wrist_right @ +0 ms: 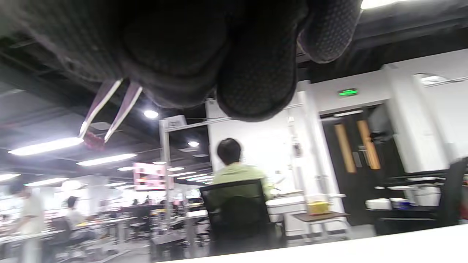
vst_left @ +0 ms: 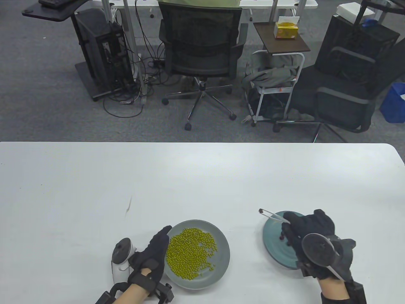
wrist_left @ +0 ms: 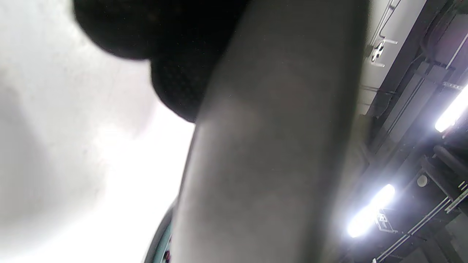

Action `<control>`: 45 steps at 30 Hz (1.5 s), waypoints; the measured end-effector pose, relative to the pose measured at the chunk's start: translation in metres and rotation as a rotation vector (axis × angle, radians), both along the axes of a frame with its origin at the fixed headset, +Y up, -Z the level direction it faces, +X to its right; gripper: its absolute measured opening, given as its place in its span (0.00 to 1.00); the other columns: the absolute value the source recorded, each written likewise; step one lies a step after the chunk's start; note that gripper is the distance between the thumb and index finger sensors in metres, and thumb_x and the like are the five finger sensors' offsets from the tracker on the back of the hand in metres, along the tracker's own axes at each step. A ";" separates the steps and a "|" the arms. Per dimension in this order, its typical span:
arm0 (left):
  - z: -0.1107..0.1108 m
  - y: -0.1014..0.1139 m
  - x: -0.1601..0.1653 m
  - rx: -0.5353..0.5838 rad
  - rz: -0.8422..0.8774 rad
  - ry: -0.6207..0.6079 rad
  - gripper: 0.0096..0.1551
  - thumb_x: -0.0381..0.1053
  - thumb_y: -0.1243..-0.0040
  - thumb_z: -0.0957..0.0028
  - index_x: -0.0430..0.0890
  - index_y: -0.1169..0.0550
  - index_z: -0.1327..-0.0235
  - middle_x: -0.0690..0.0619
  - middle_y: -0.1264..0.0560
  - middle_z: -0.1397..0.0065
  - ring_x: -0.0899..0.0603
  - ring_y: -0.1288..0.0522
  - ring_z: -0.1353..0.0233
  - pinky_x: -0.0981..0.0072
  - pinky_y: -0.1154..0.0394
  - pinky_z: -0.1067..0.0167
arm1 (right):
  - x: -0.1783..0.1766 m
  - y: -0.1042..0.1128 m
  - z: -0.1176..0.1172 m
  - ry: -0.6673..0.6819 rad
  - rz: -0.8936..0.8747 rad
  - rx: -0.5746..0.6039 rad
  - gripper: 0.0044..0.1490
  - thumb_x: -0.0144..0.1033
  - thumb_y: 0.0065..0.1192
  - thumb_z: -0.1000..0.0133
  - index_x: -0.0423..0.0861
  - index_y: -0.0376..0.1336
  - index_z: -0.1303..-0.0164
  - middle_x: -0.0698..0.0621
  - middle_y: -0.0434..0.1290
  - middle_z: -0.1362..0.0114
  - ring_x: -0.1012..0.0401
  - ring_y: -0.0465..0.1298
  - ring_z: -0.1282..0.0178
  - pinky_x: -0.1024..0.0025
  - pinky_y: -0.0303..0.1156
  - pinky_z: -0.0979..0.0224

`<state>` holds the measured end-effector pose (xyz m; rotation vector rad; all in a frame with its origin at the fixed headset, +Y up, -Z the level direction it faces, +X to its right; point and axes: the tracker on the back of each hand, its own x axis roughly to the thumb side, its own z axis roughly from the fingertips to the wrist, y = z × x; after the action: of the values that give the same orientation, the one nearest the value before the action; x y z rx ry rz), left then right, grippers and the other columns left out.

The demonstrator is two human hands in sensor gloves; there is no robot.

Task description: Pick cranberries with tweezers into plate

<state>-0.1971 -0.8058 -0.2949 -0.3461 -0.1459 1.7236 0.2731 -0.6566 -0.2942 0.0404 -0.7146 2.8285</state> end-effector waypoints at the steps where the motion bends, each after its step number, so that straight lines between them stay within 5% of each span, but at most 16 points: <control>1: -0.001 -0.001 -0.003 -0.002 0.008 0.013 0.35 0.62 0.54 0.44 0.49 0.43 0.27 0.47 0.29 0.33 0.43 0.14 0.60 0.62 0.17 0.68 | 0.012 -0.001 -0.004 -0.043 0.001 -0.049 0.28 0.59 0.64 0.59 0.58 0.74 0.51 0.67 0.79 0.60 0.65 0.80 0.49 0.52 0.60 0.22; 15: -0.007 -0.002 -0.017 -0.012 0.037 0.067 0.35 0.62 0.54 0.44 0.49 0.44 0.27 0.48 0.29 0.33 0.43 0.14 0.59 0.62 0.17 0.68 | 0.096 -0.048 -0.024 -0.239 -0.036 -0.471 0.28 0.59 0.68 0.61 0.57 0.77 0.56 0.67 0.81 0.63 0.65 0.81 0.52 0.52 0.62 0.24; 28: -0.007 -0.003 -0.015 -0.005 0.047 0.058 0.35 0.62 0.54 0.43 0.49 0.43 0.27 0.47 0.29 0.33 0.43 0.14 0.60 0.62 0.17 0.68 | 0.107 -0.067 -0.033 -0.339 0.010 -0.706 0.29 0.63 0.69 0.65 0.59 0.78 0.59 0.69 0.81 0.67 0.65 0.83 0.55 0.53 0.66 0.26; 33: -0.007 -0.003 -0.015 -0.009 0.048 0.063 0.35 0.62 0.54 0.43 0.49 0.43 0.27 0.48 0.29 0.33 0.43 0.14 0.59 0.62 0.17 0.68 | 0.099 -0.051 -0.031 -0.338 0.032 -0.605 0.29 0.63 0.68 0.64 0.59 0.77 0.58 0.69 0.81 0.66 0.65 0.83 0.54 0.53 0.65 0.26; 38: -0.007 -0.003 -0.015 -0.010 0.047 0.058 0.35 0.62 0.54 0.43 0.49 0.43 0.27 0.48 0.29 0.33 0.43 0.14 0.60 0.62 0.17 0.68 | 0.073 -0.028 -0.025 -0.294 -0.011 -0.361 0.29 0.61 0.66 0.60 0.58 0.75 0.53 0.68 0.80 0.62 0.63 0.81 0.51 0.52 0.62 0.24; 42: -0.008 -0.002 -0.015 -0.004 0.048 0.055 0.35 0.62 0.54 0.43 0.49 0.43 0.27 0.48 0.29 0.33 0.43 0.14 0.60 0.63 0.17 0.68 | 0.017 -0.016 -0.015 -0.063 -0.035 -0.136 0.29 0.59 0.65 0.59 0.58 0.73 0.51 0.68 0.79 0.59 0.64 0.80 0.48 0.52 0.60 0.22; 45: -0.008 -0.002 -0.015 -0.004 0.049 0.048 0.35 0.62 0.54 0.43 0.49 0.43 0.27 0.47 0.29 0.33 0.43 0.14 0.60 0.62 0.17 0.69 | -0.024 -0.022 -0.008 0.086 -0.081 -0.071 0.29 0.59 0.63 0.58 0.59 0.71 0.48 0.69 0.79 0.57 0.64 0.79 0.46 0.52 0.59 0.20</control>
<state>-0.2122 -0.8082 -0.3033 -0.3059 -0.1161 1.7792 0.2487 -0.6783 -0.3020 0.1177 -0.5828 2.7536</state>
